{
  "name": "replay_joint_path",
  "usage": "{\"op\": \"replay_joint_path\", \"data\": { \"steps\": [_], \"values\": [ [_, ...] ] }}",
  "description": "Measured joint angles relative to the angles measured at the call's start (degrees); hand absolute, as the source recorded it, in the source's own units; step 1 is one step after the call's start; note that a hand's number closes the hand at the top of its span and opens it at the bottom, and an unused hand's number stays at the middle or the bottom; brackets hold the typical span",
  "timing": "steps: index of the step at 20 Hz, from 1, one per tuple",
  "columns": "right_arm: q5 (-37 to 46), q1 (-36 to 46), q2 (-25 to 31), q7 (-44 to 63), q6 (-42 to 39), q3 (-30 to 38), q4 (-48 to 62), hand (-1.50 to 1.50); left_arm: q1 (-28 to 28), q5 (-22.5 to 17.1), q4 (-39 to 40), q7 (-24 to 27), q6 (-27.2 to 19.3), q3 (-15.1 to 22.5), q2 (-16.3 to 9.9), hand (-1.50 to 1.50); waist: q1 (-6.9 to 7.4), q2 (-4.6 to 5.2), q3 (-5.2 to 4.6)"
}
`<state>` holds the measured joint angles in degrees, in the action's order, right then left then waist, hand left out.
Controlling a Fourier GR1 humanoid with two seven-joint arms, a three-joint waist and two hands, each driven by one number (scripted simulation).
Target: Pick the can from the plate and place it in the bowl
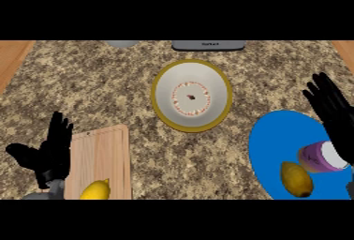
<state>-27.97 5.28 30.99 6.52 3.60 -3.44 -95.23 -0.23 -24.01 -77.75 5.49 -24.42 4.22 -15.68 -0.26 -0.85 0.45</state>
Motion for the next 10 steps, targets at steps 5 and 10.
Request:
{"op": "replay_joint_path", "data": {
  "steps": [5,10],
  "values": [
    [-3.08,5.17,5.55,-6.12,-12.16,3.29,-3.57,1.5,-2.09,3.81,-2.3,-0.26,1.69,0.9,-5.62,0.0,0.06,0.32,-0.1],
    [9.47,4.28,18.76,-9.69,-17.75,6.57,-3.02,-1.5,-3.71,6.47,-4.03,-1.11,3.76,2.07,-10.15,0.0,-2.12,0.22,-0.4]
  ]
}}
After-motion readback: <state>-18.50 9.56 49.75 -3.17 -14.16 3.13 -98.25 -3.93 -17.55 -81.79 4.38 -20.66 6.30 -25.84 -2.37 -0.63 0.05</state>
